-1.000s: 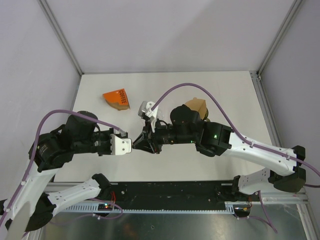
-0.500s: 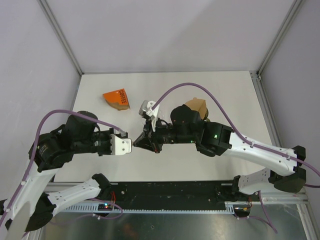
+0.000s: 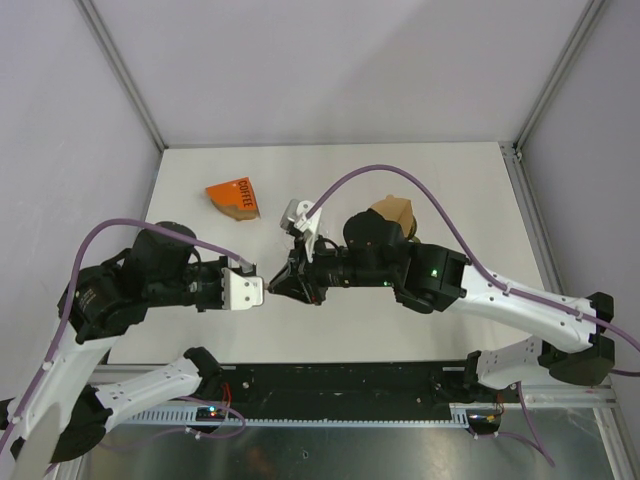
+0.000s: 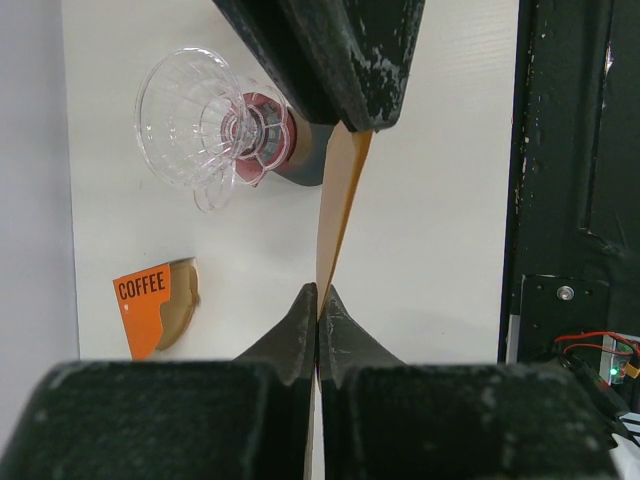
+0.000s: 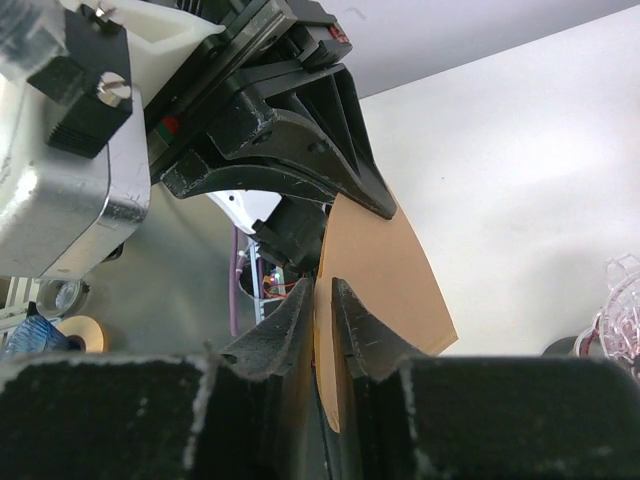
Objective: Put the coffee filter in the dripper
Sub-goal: Place the coffee filter in the coffee dripper.
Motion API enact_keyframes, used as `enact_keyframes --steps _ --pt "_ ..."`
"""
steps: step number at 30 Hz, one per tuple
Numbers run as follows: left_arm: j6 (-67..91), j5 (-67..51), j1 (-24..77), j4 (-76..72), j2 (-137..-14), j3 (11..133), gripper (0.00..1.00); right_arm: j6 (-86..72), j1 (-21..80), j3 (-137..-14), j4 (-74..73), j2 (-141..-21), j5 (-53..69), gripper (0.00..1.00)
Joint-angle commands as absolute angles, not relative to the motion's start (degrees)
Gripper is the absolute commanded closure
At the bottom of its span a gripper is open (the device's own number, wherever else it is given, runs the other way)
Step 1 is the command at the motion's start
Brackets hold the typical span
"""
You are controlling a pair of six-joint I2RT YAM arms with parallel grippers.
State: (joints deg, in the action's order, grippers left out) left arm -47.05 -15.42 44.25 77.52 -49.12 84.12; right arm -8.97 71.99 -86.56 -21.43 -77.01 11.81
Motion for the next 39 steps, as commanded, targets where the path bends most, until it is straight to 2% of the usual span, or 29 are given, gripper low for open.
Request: enact_keyframes --steps 1,7,11,16,25,29,39 --pt "-47.45 -16.53 44.65 78.42 -49.39 84.6 1.0 -9.41 71.81 -86.62 -20.2 -74.56 10.69 0.82" --pt "-47.46 -16.52 44.65 78.44 -49.63 84.61 1.0 -9.64 71.81 -86.62 -20.24 -74.44 10.81 0.82" --pt "-47.52 -16.66 44.67 78.48 -49.8 84.91 1.0 -9.42 71.81 -86.88 -20.84 -74.69 11.14 0.85" --pt "-47.51 -16.7 44.72 78.44 -49.77 85.03 1.0 -9.26 71.86 -86.78 -21.6 -75.13 11.02 0.84" --pt "-47.49 -16.66 44.73 78.57 -49.74 85.25 1.0 -8.95 71.87 -86.75 -21.99 -75.27 10.89 0.94" --pt "-47.55 -16.65 44.74 78.53 -49.66 85.32 1.0 -8.48 72.12 -86.9 -22.15 -75.87 10.82 0.9" --pt "-47.43 -16.77 44.78 78.53 -49.76 85.52 1.0 -7.6 72.45 -86.92 -23.14 -76.65 9.82 0.87"
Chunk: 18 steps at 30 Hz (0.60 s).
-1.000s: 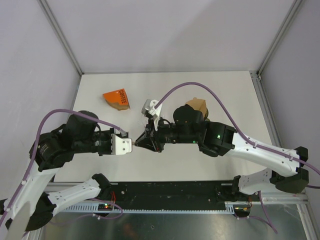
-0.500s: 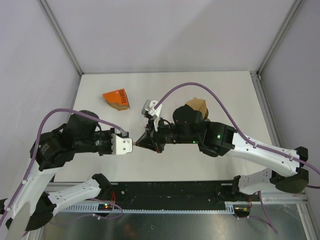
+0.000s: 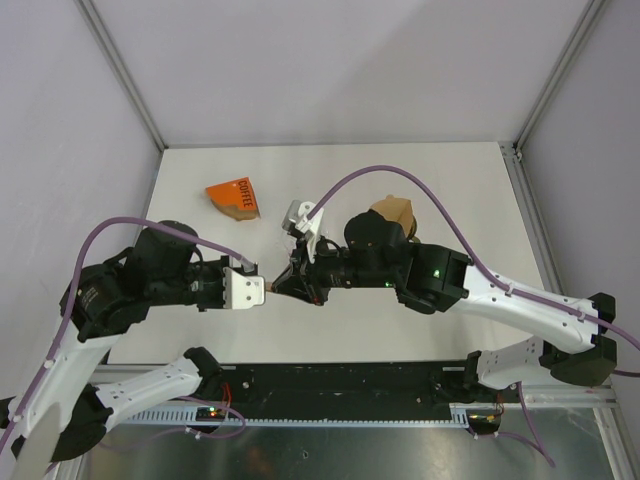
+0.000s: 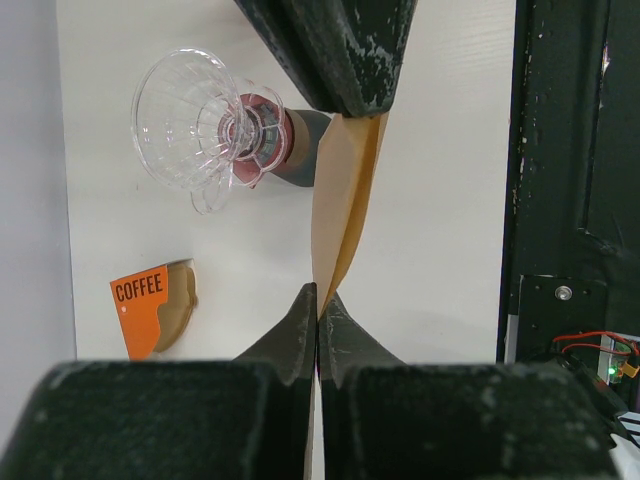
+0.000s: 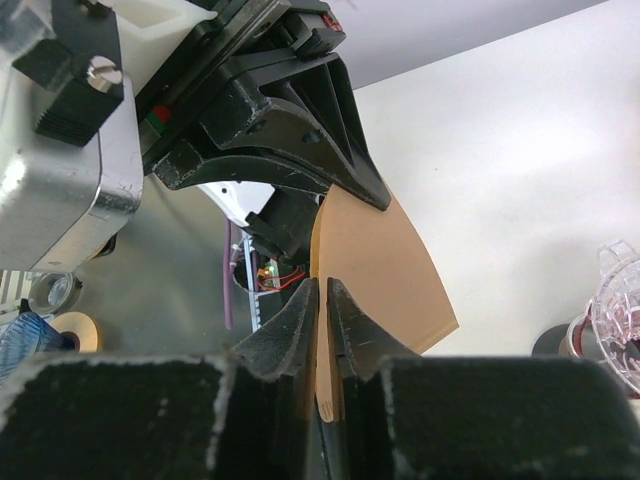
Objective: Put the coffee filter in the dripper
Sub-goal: Place the coffee filter in the coffee dripper.
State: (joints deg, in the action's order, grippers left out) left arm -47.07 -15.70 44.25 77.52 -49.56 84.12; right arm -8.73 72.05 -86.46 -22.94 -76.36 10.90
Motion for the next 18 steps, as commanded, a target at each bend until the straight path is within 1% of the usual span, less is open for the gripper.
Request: enact_keyframes --steps 1,18 --pt "-47.45 -16.78 44.76 78.51 -49.8 85.52 1.0 -7.53 72.48 -86.92 -23.22 -76.69 9.74 0.87" --pt "-47.45 -16.86 44.77 78.6 -50.23 85.51 1.0 -6.72 73.43 -88.12 -25.29 -78.61 9.97 0.8"
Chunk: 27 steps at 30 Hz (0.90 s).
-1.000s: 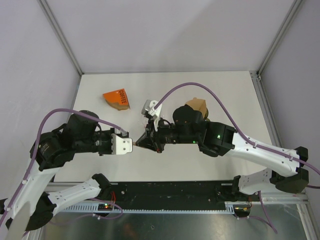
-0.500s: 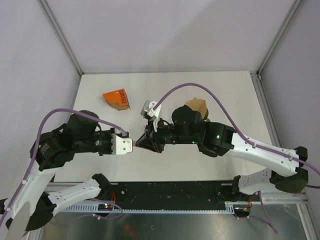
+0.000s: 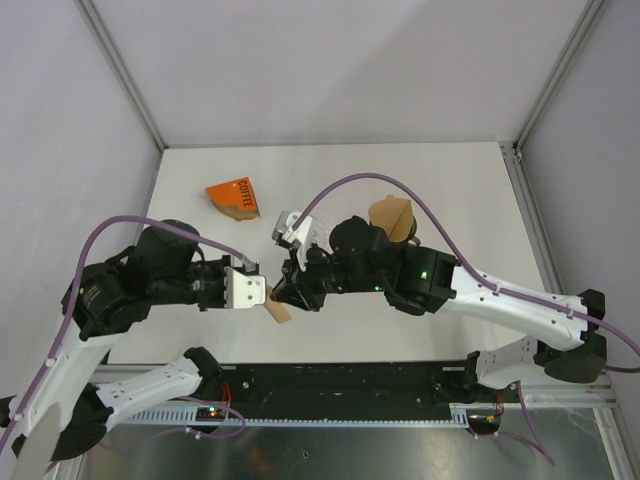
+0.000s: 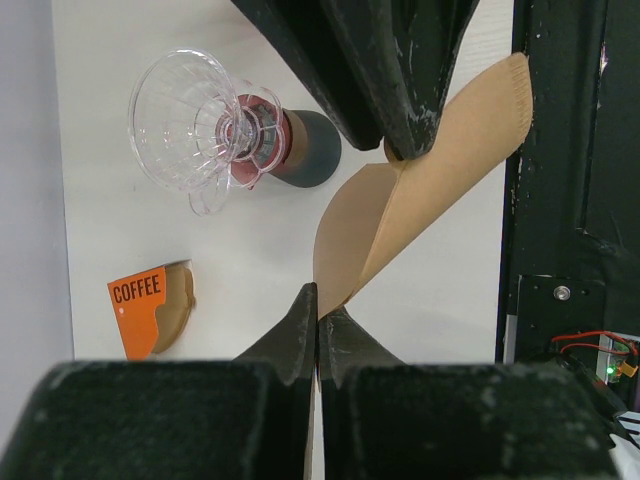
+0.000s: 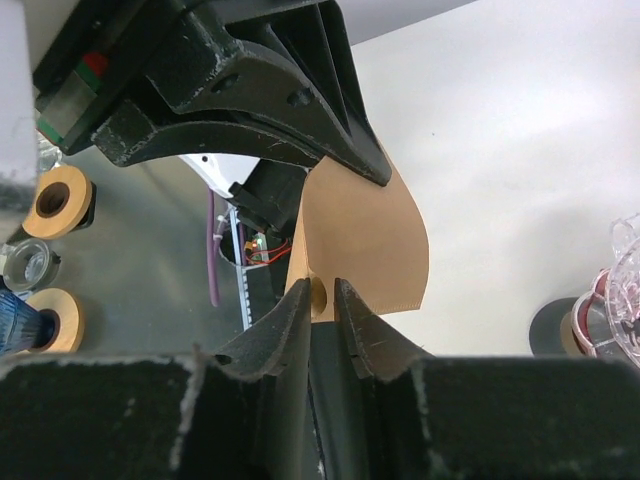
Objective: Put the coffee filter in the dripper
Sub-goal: Place the coffee filter in the coffee dripper.
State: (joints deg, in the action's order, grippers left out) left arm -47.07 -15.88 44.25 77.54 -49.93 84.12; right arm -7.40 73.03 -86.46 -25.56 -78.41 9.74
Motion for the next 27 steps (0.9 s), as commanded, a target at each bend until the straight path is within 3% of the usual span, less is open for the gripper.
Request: enact_keyframes --steps 1,8,13,15,27 --pt "-47.46 -16.69 44.8 78.59 -50.21 85.51 1.0 -6.87 73.41 -88.18 -25.17 -78.55 10.52 0.79" --pt "-47.63 -16.08 44.78 78.57 -50.11 84.97 1.0 -7.59 73.66 -88.21 -23.89 -78.07 12.63 0.78" --pt "-47.61 -16.08 44.74 78.63 -49.97 84.9 1.0 -7.69 73.59 -87.87 -23.01 -77.32 13.41 0.96" --pt "-47.63 -16.15 44.78 78.66 -50.0 84.92 1.0 -7.72 73.55 -87.73 -22.61 -77.05 13.79 0.99" --pt "-48.08 -15.78 44.75 78.55 -49.95 85.17 1.0 -10.78 71.27 -86.08 -20.78 -75.42 12.1 1.0"
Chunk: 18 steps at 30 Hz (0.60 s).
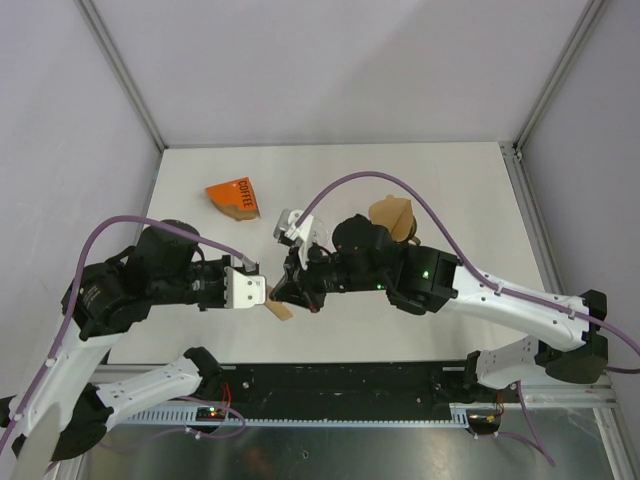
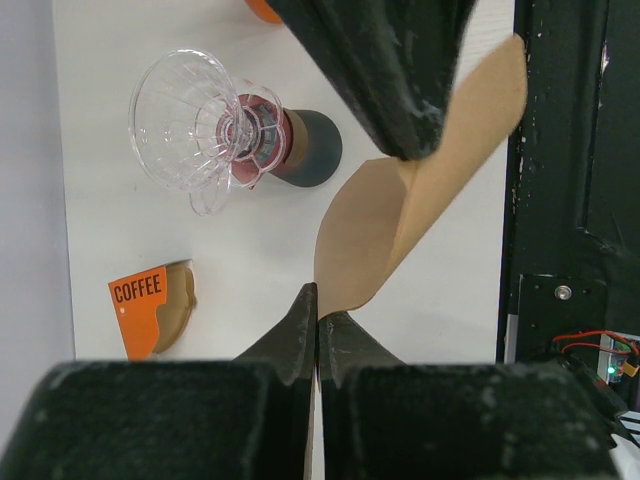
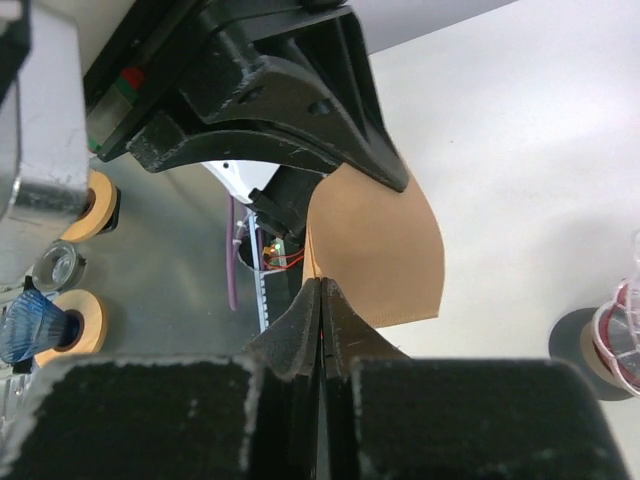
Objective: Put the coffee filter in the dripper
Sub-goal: Place the coffee filter in the coffee dripper.
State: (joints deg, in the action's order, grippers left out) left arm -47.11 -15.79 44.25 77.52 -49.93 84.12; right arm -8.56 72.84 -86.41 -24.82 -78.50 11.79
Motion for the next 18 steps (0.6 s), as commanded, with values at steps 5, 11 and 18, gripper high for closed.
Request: enact_keyframes --steps 5,11,18 --pt "-48.38 -15.71 44.74 78.61 -50.12 85.02 1.0 -11.3 70.74 -86.42 -20.55 -76.02 15.34 0.93" --pt "-48.36 -15.93 44.83 78.58 -50.14 85.27 1.0 -11.06 70.77 -86.55 -21.28 -76.63 15.29 0.85" --pt "-48.37 -16.05 44.83 78.6 -50.29 85.31 1.0 -11.09 70.53 -86.57 -21.39 -75.92 15.14 0.73"
